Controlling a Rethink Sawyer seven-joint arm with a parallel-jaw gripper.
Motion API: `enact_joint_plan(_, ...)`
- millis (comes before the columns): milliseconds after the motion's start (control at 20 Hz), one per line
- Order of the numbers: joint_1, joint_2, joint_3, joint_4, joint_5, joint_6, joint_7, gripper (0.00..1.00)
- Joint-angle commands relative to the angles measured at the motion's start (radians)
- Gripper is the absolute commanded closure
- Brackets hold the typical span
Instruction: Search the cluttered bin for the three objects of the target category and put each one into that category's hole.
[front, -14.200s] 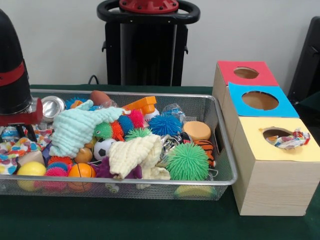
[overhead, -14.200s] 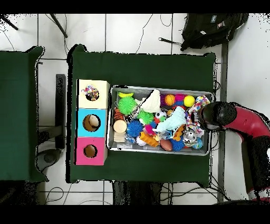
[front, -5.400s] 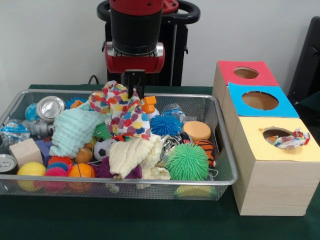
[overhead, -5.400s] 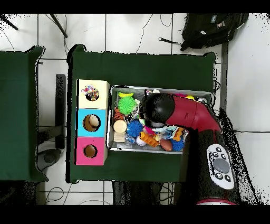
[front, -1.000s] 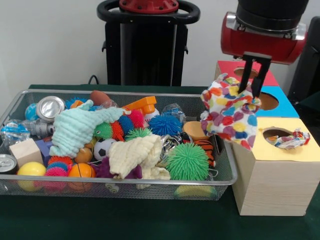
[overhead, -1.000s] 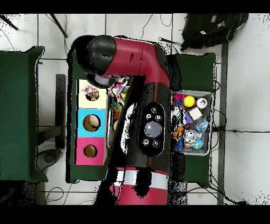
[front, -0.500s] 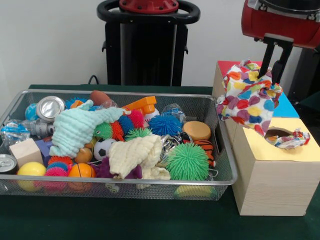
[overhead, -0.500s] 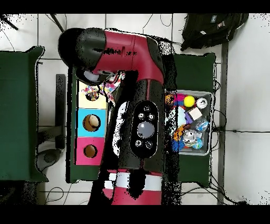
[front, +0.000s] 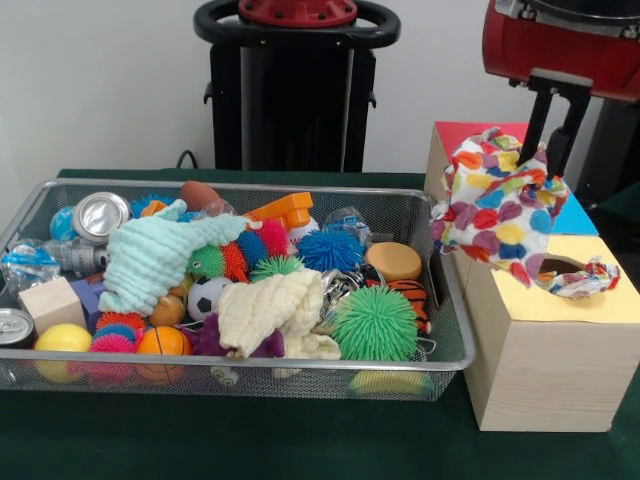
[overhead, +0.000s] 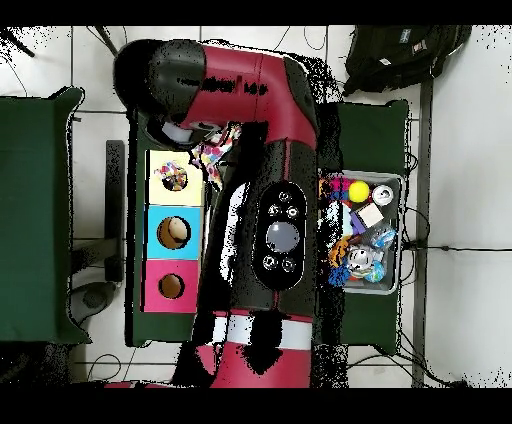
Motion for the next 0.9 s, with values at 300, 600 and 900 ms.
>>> enact_joint_plan(300,-0.011,0.093,0.029,0.063,0.030,-0.046,0.287,1.00)
enact_joint_plan(600,0.012,0.083,0.033,0.146,0.037,-0.136,0.308,1.00)
enact_joint_plan(900,0.042,0.045,0.027,0.236,0.047,-0.197,0.319,1.00)
